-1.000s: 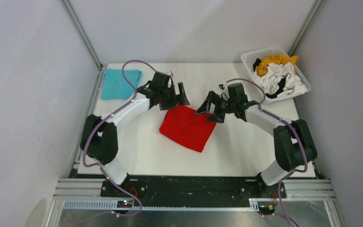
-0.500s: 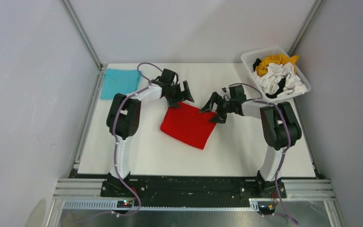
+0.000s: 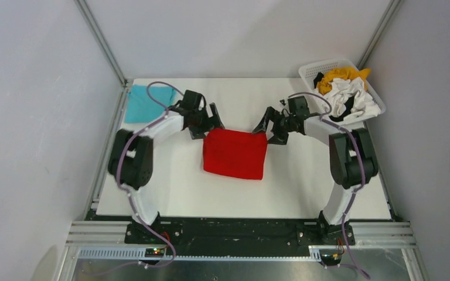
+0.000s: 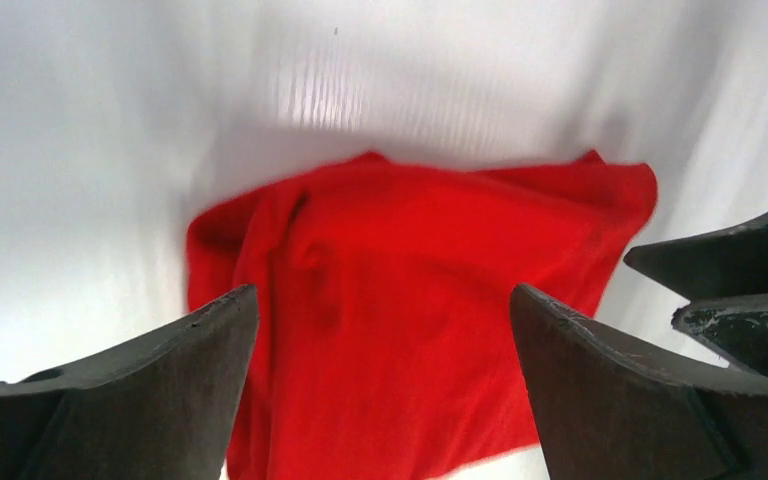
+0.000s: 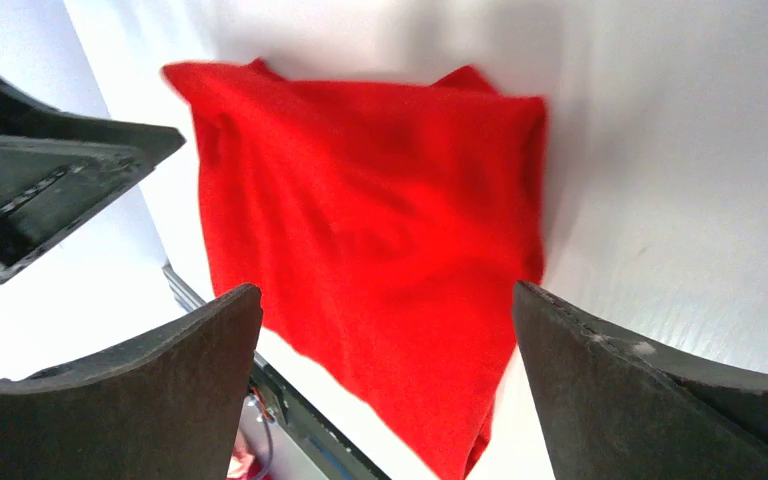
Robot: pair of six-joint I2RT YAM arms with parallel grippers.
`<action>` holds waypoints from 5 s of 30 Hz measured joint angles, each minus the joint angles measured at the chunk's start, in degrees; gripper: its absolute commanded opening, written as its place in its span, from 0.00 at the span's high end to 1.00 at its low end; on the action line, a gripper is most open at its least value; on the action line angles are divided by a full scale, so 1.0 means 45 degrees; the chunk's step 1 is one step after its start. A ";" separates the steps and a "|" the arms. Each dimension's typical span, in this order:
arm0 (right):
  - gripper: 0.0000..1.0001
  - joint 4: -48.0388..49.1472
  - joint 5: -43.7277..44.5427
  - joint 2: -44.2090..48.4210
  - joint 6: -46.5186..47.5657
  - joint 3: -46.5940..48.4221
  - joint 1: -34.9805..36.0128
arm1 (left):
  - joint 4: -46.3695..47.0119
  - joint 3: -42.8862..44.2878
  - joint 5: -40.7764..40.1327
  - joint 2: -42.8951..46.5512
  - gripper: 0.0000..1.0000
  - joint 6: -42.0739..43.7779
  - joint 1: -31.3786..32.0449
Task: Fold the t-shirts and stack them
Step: Smooth out wrinkles on the folded tshirt, then put the neatly folded tshirt into the corner of the board with the left arm
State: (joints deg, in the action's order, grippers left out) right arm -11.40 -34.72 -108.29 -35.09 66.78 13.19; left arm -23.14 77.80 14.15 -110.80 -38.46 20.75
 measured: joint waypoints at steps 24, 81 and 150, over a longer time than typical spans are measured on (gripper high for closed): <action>0.01 0.2127 -0.0345 0.3803 -0.1219 -0.5858 0.2531 | 0.1880 -0.6989 -0.2458 0.5013 0.00 -0.1821 0.2929; 0.01 -0.4036 0.5940 1.4022 0.1156 -0.6917 -0.1695 | -0.1224 0.0019 -0.8801 0.0311 1.00 0.3546 0.1627; 0.01 -0.3021 0.8369 1.2910 0.2055 -0.7077 -0.0369 | -0.1151 0.9816 -0.7451 -0.4221 0.53 1.3731 -0.5756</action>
State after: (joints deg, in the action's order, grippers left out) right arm -24.99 2.94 -50.19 -25.85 34.94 11.53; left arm -28.32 121.97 -19.38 -129.80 23.33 -5.15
